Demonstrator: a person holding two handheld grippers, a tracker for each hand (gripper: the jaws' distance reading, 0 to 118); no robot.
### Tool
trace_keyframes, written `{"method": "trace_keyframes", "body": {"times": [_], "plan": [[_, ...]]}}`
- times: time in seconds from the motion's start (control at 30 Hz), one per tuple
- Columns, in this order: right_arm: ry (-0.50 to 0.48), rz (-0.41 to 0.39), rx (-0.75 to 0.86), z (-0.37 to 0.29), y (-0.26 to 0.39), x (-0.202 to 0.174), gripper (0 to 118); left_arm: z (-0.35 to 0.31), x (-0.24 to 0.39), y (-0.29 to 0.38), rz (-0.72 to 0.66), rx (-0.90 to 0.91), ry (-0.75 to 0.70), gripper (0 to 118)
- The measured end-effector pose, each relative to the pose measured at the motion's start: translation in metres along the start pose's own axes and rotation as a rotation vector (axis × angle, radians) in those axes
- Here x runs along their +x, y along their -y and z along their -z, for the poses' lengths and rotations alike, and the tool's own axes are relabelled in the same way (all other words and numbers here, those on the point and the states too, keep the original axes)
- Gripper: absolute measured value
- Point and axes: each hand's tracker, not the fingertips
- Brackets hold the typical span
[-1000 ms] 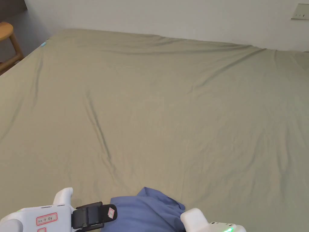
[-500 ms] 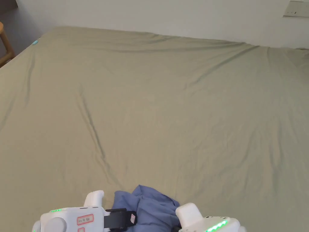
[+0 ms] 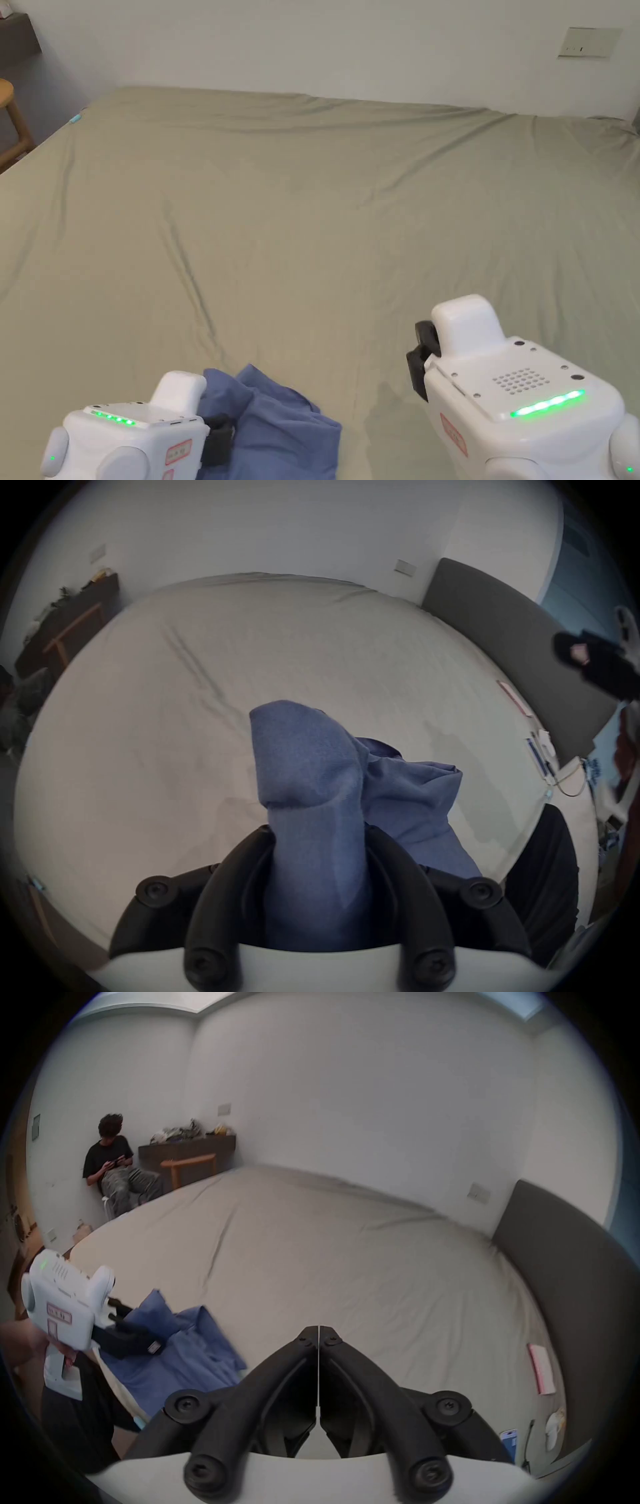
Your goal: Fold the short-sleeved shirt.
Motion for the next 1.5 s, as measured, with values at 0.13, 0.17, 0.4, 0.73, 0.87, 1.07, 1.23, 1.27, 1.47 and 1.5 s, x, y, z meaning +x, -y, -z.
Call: {"method": "trace_keyframes", "body": {"times": [0.13,0.17,0.4,0.73,0.87,1.07,1.23,1.27,1.47,1.5], "plan": [[0.046,0.000,0.086,-0.021,-0.017,-0.013,2,-0.006,-0.030,0.002,0.003,0.002,-0.106,29],[0.048,-0.004,0.098,-0.025,-0.019,-0.017,2,-0.006,-0.039,0.003,0.001,-0.006,-0.141,29],[0.084,0.000,0.169,-0.029,-0.029,-0.035,2,-0.009,-0.136,0.010,-0.174,-0.015,-0.356,29],[0.093,-0.021,0.093,-0.005,-0.027,-0.053,2,-0.015,-0.267,0.015,0.001,-0.110,-0.593,29],[0.109,-0.024,0.048,0.007,-0.019,-0.058,2,-0.016,-0.316,0.009,0.034,-0.162,-0.665,29],[0.117,-0.021,-0.013,0.022,-0.006,-0.065,2,-0.027,-0.378,0.002,-0.086,-0.179,-0.756,34],[0.116,-0.019,-0.038,0.023,-0.006,-0.054,2,-0.075,-0.371,-0.022,-0.249,0.040,-0.685,116],[0.121,-0.019,-0.029,0.020,-0.010,-0.050,2,-0.091,-0.360,-0.031,-0.272,0.126,-0.647,115],[0.162,-0.012,0.100,-0.014,-0.044,-0.021,2,-0.202,-0.244,-0.096,-0.282,0.601,-0.392,115],[0.170,-0.017,0.134,-0.023,-0.051,-0.017,2,-0.220,-0.217,-0.105,-0.256,0.668,-0.350,115]]}}
